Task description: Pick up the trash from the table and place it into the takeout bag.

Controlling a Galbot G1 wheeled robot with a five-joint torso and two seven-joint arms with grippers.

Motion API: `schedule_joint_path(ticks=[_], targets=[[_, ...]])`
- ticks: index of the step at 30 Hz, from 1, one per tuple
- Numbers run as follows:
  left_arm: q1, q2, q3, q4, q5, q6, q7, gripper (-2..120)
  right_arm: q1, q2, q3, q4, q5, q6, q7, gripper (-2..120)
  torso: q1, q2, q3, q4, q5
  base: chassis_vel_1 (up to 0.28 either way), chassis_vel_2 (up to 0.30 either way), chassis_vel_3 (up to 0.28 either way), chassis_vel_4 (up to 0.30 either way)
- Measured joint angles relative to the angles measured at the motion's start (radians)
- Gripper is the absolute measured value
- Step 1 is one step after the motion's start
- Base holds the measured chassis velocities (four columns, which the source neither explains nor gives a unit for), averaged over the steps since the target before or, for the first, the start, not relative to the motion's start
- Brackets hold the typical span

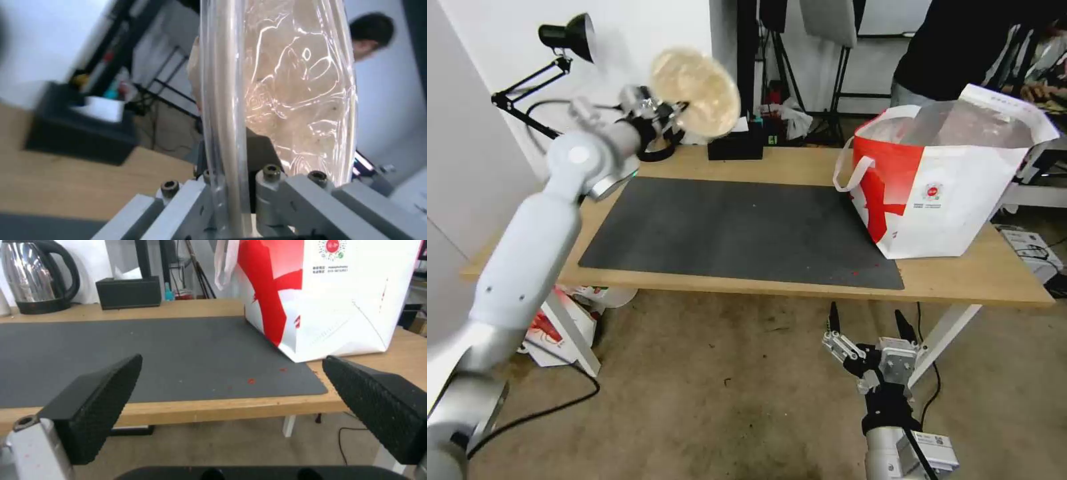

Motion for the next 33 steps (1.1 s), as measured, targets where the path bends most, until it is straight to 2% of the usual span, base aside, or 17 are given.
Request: schedule_joint_path(ticks=[2, 3, 5, 6, 7, 8, 11, 14, 18, 24, 31, 33], targets=[[-0.052, -0.023, 0.056, 0.02, -0.001, -0.017, 0.011, 0, 0.0, 0.0, 0.0, 0.0, 0.0, 0.0, 0.0, 100, 0.0, 0.0, 0.0, -0.0002, -0.0002, 0.0, 0.0, 0.0, 0.0], [-0.052, -0.023, 0.056, 0.02, -0.001, -0.017, 0.011, 0, 0.0, 0.0, 0.0, 0.0, 0.0, 0.0, 0.0, 100, 0.0, 0.0, 0.0, -0.0002, -0.0002, 0.0, 0.0, 0.0, 0.0], [-0.114, -0.058, 0.114, 0.06, -0.001, -0.039, 0.033, 0, 0.0, 0.0, 0.0, 0.0, 0.0, 0.0, 0.0, 100, 0.0, 0.0, 0.0, -0.0002, 0.0001, 0.0, 0.0, 0.0, 0.0], [-0.114, -0.058, 0.114, 0.06, -0.001, -0.039, 0.033, 0, 0.0, 0.0, 0.0, 0.0, 0.0, 0.0, 0.0, 100, 0.0, 0.0, 0.0, -0.0002, 0.0001, 0.0, 0.0, 0.0, 0.0], [-0.155, -0.089, 0.151, 0.1, 0.004, -0.061, 0.055, 0, 0.0, 0.0, 0.0, 0.0, 0.0, 0.0, 0.0, 100, 0.0, 0.0, 0.0, -0.0005, 0.0001, 0.0, 0.0, 0.0, 0.0], [-0.23, -0.15, 0.206, 0.181, 0.011, -0.101, 0.103, 0, 0.0, 0.0, 0.0, 0.0, 0.0, 0.0, 0.0, 100, 0.0, 0.0, 0.0, -0.0004, 0.0003, 0.0, 0.0, 0.0, 0.0], [-0.269, -0.185, 0.243, 0.23, 0.012, -0.132, 0.133, 0, 0.0, 0.0, 0.0, 0.0, 0.0, 0.0, 0.0, 100, 0.0, 0.0, 0.0, -0.0001, -0.0001, 0.0, 0.0, 0.0, 0.0], [-0.302, -0.22, 0.272, 0.276, 0.012, -0.141, 0.138, 0, 0.0, 0.0, 0.0, 0.0, 0.0, 0.0, 0.0, 100, 0.0, 0.0, 0.0, 0.0001, -0.0001, 0.0, 0.0, 0.0, 0.0], [-0.37, -0.29, 0.361, 0.373, 0.012, -0.146, 0.134, 0, 0.0, 0.0, 0.0, 0.0, 0.0, 0.0, 0.0, 100, 0.0, 0.0, 0.0, -0.0004, 0.0002, 0.0, 0.0, 0.0, 0.0], [-0.419, -0.362, 0.427, 0.461, 0.019, -0.166, 0.137, 0, 0.0, 0.0, 0.0, 0.0, 0.0, 0.0, 0.0, 100, 0.0, 0.0, 0.0, -0.0002, -0.0001, 0.0, 0.0, 0.0, 0.0], [-0.436, -0.448, 0.484, 0.543, 0.034, -0.194, 0.162, 0, 0.0, 0.0, 0.0, 0.0, 0.0, 0.0, 0.0, 100, 0.0, 0.0, 0.0, 0.0001, -0.0002, 0.0, 0.0, 0.0, 0.0], [-0.442, -0.486, 0.506, 0.589, 0.049, -0.196, 0.197, 0, 0.0, 0.0, 0.0, 0.0, 0.0, 0.0, 0.0, 100, 0.0, 0.0, 0.0, -0.0005, 0.0, 0.0, 0.0, 0.0, 0.0]])
